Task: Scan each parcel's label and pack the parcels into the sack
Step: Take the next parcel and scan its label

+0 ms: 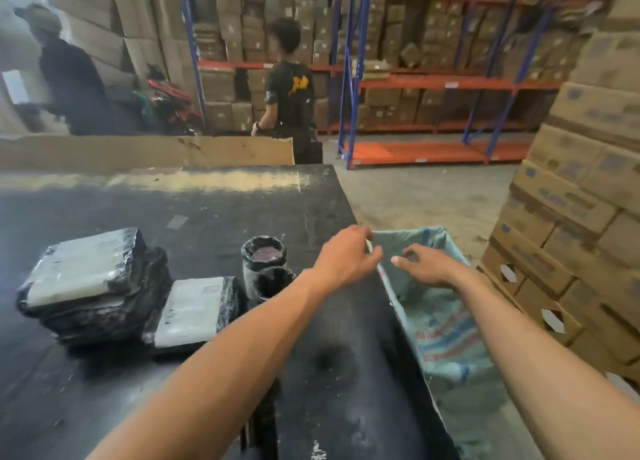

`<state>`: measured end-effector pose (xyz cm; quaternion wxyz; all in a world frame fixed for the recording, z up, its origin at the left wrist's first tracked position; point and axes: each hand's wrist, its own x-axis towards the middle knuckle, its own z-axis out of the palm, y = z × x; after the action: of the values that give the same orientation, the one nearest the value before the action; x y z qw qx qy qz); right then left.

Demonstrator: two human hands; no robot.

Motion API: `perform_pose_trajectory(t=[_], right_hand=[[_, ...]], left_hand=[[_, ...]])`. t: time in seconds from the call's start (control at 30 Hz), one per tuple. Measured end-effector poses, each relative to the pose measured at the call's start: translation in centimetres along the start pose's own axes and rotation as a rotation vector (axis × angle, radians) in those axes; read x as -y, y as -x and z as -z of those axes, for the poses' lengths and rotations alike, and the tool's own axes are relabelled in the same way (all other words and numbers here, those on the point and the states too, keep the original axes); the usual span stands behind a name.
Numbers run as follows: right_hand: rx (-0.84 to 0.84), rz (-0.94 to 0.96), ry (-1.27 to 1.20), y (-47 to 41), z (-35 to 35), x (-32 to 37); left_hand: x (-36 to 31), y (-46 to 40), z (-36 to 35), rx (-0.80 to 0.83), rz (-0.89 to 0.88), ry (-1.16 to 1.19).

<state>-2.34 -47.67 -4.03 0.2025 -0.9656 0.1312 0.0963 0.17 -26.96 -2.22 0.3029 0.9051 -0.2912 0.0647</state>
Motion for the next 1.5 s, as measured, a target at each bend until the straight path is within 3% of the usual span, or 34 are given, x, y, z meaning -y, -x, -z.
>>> perform_pose_trajectory(t=[0.17,0.47,0.6,0.73,0.83,0.93,1.17,1.37,1.5], right_hand=[[-0.106,0.080,-0.003,3.3,1.6,6.7],[-0.068,0.298,0.020,6.2,-0.2,18.4],[-0.033,0.416,0.019,8.2,-1.7,23.9],[0.158,0.468,0.119,10.9,-5.0,27.0],[0.277,0.409,0.299,12.4,-9.5,26.9],[0.334,0.233,0.387,13.0,-14.2,25.7],[0.305,0.014,-0.153,13.5,-19.1,22.7],[0.343,0.038,-0.447,13.6,-17.0,22.2],[0.438,0.104,-0.656,13.6,-13.9,22.3]], left_hand=[[3.6,2.6,7.6,-0.053,-0.047,-0.160],[14.3,9.7,15.8,-0.061,0.283,-0.285],[18.3,13.1,15.7,0.012,0.450,-0.300],[21.1,15.7,13.0,0.164,0.579,-0.309],[22.4,16.9,10.1,0.225,0.644,-0.374],[22.9,17.1,7.8,0.246,0.681,-0.389],[22.7,16.9,7.3,0.205,0.763,-0.285],[21.0,18.1,7.2,0.097,0.956,-0.037],[21.1,17.8,7.8,0.181,1.017,-0.021]])
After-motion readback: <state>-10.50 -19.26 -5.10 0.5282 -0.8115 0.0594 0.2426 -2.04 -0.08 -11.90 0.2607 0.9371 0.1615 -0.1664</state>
